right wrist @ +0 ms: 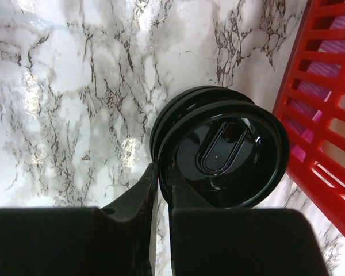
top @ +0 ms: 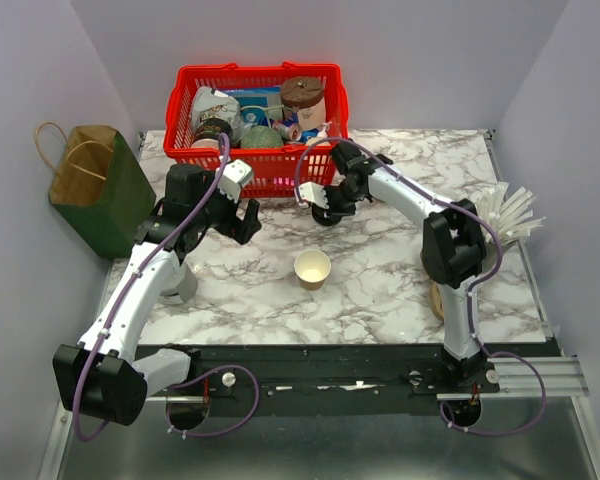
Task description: Pack the takeout coffee
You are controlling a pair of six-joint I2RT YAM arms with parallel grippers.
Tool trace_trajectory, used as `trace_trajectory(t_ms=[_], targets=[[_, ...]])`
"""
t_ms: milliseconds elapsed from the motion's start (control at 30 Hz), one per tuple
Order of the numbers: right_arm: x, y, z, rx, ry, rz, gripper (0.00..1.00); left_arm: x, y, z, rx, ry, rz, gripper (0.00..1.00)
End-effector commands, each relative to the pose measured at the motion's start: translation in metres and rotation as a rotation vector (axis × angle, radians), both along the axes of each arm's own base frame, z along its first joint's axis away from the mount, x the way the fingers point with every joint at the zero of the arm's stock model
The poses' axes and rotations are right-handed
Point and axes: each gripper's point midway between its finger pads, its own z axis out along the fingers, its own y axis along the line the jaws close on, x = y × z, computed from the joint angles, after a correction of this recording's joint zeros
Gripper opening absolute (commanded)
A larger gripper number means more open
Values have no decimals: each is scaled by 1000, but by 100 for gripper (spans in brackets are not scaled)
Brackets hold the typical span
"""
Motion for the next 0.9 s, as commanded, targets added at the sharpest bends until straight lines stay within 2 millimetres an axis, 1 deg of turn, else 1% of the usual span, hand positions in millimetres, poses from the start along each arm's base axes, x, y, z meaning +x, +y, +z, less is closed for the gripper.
trace_trajectory(t_ms=[0, 67, 100, 133, 200, 233, 267, 300, 333, 367, 400, 433, 467, 500, 533, 567, 600, 633, 667, 700, 733, 767, 800, 833, 867], targets=[[-8, 1, 26, 19, 11, -23, 11, 2, -2, 3, -1, -26, 2, 99], [-15, 1, 41, 44, 19, -32, 9, 2, 0, 1, 24, -37, -3, 98], [-19, 1, 56, 66, 8, -35, 9, 1, 0, 1, 48, -56, -18, 98], [-28, 2, 62, 85, 39, -36, 9, 0, 0, 1, 61, -68, -32, 97], [-40, 3, 79, 116, 64, -38, 9, -3, -1, 9, 80, -125, -71, 97], [-54, 3, 91, 145, 112, -47, 9, -6, -7, 10, 116, -182, -133, 96], [-61, 3, 98, 160, 133, -49, 8, -11, -8, 20, 127, -247, -160, 96], [-68, 3, 105, 173, 152, -48, 8, -14, -11, 24, 148, -298, -202, 96], [-81, 4, 110, 192, 207, -53, 8, -19, -19, 22, 192, -371, -289, 95], [-88, 3, 122, 213, 215, -45, 8, -25, -22, 31, 215, -440, -330, 94], [-95, 3, 127, 223, 235, -36, 8, -29, -26, 32, 234, -481, -372, 94], [-107, 4, 136, 244, 275, -21, 8, -31, -31, 32, 252, -522, -409, 93], [-112, 4, 144, 257, 287, -15, 8, -38, -41, 38, 277, -610, -507, 93], [-116, 5, 148, 267, 303, -9, 8, -42, -47, 39, 281, -645, -554, 93], [-127, 5, 153, 276, 349, -1, 8, -43, -53, 44, 288, -693, -590, 93], [-128, 7, 162, 291, 347, 12, 8, -45, -64, 44, 296, -727, -643, 93], [-131, 7, 160, 282, 379, 19, 8, -43, -69, 47, 302, -749, -662, 92], [-142, 4, 162, 270, 434, 26, 8, -41, -76, 55, 304, -788, -675, 89], [-142, 6, 167, 273, 442, 33, 8, -38, -82, 51, 311, -790, -699, 87], [-143, 6, 163, 261, 481, 0, 8, -39, -91, 52, 325, -831, -743, 85], [-146, 6, 164, 267, 494, -4, 8, -39, -96, 56, 330, -855, -762, 84], [-150, 4, 158, 261, 513, -1, 8, -36, -101, 53, 337, -860, -786, 83], [-153, 4, 160, 267, 516, 5, 8, -41, -110, 54, 336, -885, -824, 82], [-155, 5, 162, 275, 526, 1, 8, -41, -115, 57, 335, -911, -836, 82], [-156, 5, 162, 276, 532, -3, 8, -41, -120, 56, 335, -921, -851, 82]])
